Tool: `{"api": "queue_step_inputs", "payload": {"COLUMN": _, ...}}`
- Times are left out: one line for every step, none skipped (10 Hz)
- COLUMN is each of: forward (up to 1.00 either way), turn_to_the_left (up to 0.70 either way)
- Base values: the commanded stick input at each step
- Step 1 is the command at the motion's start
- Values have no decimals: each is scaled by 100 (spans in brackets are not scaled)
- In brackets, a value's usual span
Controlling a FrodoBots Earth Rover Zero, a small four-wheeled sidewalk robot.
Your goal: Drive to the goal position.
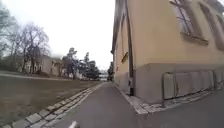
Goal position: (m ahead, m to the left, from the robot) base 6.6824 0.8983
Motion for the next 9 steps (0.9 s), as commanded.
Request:
{"api": "queue_step_inputs", "payload": {"forward": 85, "turn_to_the_left": 3}}
{"api": "queue_step_inputs", "payload": {"forward": 85, "turn_to_the_left": 3}}
{"api": "queue_step_inputs", "payload": {"forward": 85, "turn_to_the_left": 3}}
{"api": "queue_step_inputs", "payload": {"forward": 85, "turn_to_the_left": 3}}
{"api": "queue_step_inputs", "payload": {"forward": 85, "turn_to_the_left": 3}}
{"api": "queue_step_inputs", "payload": {"forward": 85, "turn_to_the_left": 3}}
{"api": "queue_step_inputs", "payload": {"forward": 85, "turn_to_the_left": 3}}
{"api": "queue_step_inputs", "payload": {"forward": 85, "turn_to_the_left": 3}}
{"api": "queue_step_inputs", "payload": {"forward": 85, "turn_to_the_left": 3}}
